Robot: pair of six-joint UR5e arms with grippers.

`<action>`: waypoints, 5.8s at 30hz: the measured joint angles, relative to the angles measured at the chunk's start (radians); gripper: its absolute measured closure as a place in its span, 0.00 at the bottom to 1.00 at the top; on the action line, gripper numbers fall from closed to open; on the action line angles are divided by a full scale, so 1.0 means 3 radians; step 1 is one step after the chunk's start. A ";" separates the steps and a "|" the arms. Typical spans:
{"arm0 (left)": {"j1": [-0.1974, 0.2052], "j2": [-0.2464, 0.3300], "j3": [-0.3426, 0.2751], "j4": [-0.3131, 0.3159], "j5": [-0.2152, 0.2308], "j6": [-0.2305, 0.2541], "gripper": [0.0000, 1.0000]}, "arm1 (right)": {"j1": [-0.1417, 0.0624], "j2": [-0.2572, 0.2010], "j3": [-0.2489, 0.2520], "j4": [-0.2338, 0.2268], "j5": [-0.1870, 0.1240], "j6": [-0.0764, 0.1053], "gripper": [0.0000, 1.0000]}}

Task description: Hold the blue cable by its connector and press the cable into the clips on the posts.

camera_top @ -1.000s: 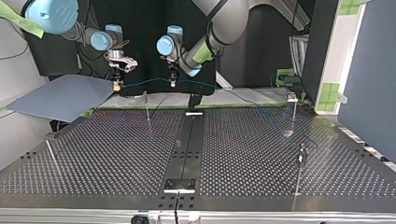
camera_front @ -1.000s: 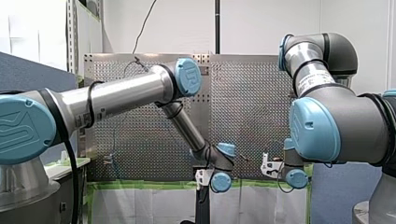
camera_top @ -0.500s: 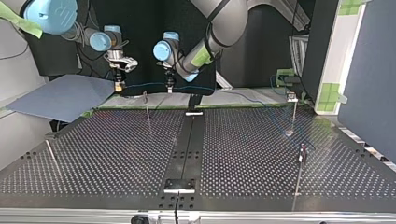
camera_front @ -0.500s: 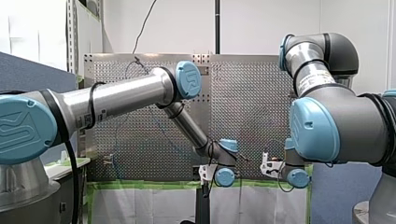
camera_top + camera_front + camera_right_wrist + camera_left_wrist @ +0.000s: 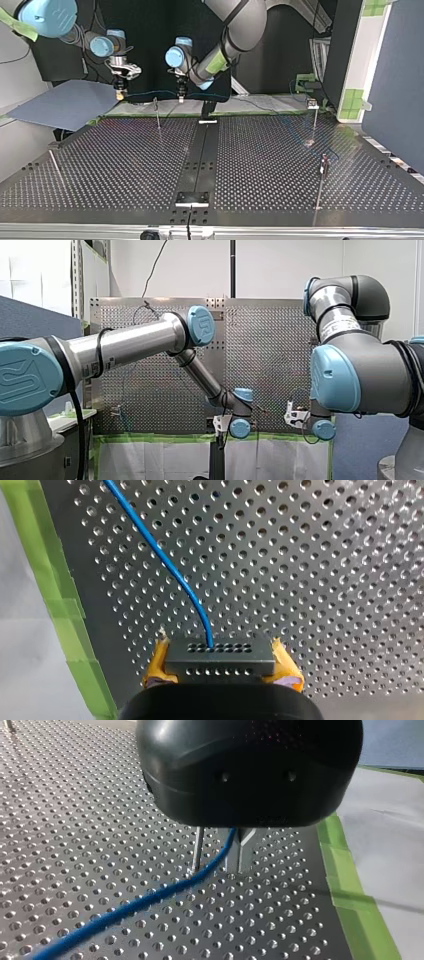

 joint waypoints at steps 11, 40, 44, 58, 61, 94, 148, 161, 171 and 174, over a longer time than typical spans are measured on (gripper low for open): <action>0.0065 -0.0001 0.0037 -0.0007 0.0124 0.0003 0.99 | -0.0050 0.0001 -0.0107 0.0043 0.0001 0.0011 1.00; 0.0089 -0.0001 0.0169 -0.0143 0.0244 0.0000 0.99 | -0.0109 0.0011 -0.0301 0.0156 -0.0009 0.0021 1.00; 0.0084 -0.0001 0.0181 -0.0191 0.0245 0.0002 0.99 | -0.0109 0.0011 -0.0305 0.0174 -0.0012 0.0009 1.00; 0.0009 0.0004 0.0185 -0.0341 0.0227 0.0053 0.99 | -0.0157 0.0008 -0.0305 0.0312 0.0075 -0.0104 1.00; -0.0002 0.0006 0.0185 -0.0376 0.0211 0.0055 0.99 | -0.0180 0.0004 -0.0305 0.0326 0.0067 -0.0129 1.00; 0.0051 0.0039 0.0356 -0.0406 0.0328 0.0106 0.99 | -0.0283 0.0001 -0.0390 0.0273 -0.0117 0.0036 1.00; 0.0332 -0.0001 0.0823 -0.0949 0.0663 0.0138 0.99 | -0.0139 0.0019 -0.0989 0.0351 -0.0312 0.0262 1.00; 0.0330 0.0000 0.0810 -0.0947 0.0643 0.0138 0.99 | -0.0125 0.0025 -0.1023 0.0371 -0.0314 0.0271 1.00; 0.0326 0.0003 0.0696 -0.0891 0.0646 0.0184 0.00 | -0.0112 0.0031 -0.1023 0.0377 -0.0314 0.0267 1.00; 0.0320 0.0004 0.0676 -0.0891 0.0659 0.0209 0.00 | -0.0108 0.0031 -0.1023 0.0380 -0.0312 0.0266 1.00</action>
